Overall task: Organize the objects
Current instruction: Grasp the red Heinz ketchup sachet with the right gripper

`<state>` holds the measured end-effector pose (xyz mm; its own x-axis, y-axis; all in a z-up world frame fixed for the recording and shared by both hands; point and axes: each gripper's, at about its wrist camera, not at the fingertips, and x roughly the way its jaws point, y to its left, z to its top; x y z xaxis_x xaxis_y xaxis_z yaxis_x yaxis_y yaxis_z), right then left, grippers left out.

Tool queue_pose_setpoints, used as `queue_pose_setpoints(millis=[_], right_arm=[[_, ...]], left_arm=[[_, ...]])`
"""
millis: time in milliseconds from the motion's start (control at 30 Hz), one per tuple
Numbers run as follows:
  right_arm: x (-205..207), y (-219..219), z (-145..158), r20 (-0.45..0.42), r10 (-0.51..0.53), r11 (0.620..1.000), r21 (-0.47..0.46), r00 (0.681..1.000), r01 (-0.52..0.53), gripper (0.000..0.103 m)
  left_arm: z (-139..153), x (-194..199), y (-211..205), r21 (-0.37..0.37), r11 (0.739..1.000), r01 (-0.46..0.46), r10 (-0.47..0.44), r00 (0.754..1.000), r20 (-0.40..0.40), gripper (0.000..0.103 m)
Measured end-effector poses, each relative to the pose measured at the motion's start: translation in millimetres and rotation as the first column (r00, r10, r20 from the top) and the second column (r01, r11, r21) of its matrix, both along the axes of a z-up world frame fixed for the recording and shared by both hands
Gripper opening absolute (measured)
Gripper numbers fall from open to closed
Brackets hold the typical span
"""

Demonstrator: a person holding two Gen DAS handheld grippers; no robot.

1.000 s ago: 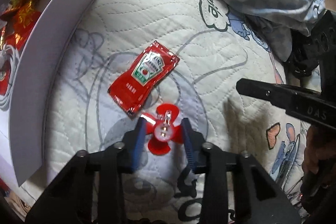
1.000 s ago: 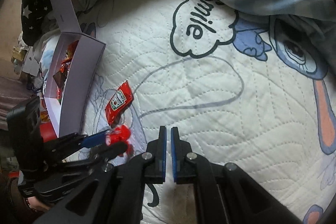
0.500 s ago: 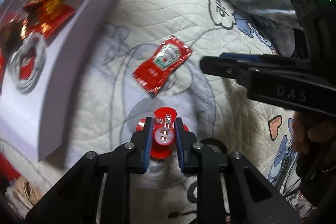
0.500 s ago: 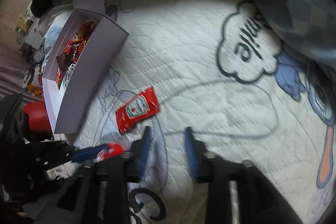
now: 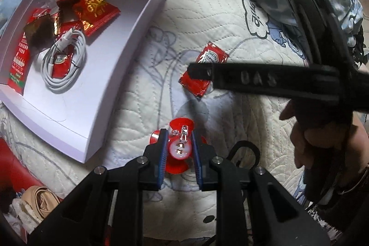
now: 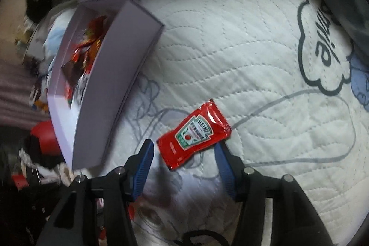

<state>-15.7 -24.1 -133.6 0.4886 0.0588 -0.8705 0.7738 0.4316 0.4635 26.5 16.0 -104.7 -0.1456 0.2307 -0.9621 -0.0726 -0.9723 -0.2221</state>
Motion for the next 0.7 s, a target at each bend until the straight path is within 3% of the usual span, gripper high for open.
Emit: queue_pose_setpoints(millis=[233, 300, 367, 700], right_arm=[[13, -3, -3, -0.089, -0.111, 0.994, 0.013, 0.99, 0.112, 0.055], [20, 1, -1, -0.148, -0.128, 0.992, -0.02, 0.981, 0.127, 0.051], [23, 5, -1, -0.192, -0.138, 0.99, -0.056, 0.972, 0.129, 0.031], [11, 18, 9, -0.173, -0.11, 0.994, -0.032, 0.979, 0.106, 0.018]], left_arm=[[2, 2, -18, -0.001, 1.0, -0.001, 0.001, 1.0, 0.009, 0.019], [3, 2, -24, -0.001, 1.0, -0.001, 0.001, 1.0, 0.01, 0.019], [5, 2, -30, -0.001, 1.0, 0.001, -0.001, 1.0, 0.01, 0.019], [19, 6, -55, 0.015, 1.0, 0.017, -0.017, 1.0, 0.019, 0.019]])
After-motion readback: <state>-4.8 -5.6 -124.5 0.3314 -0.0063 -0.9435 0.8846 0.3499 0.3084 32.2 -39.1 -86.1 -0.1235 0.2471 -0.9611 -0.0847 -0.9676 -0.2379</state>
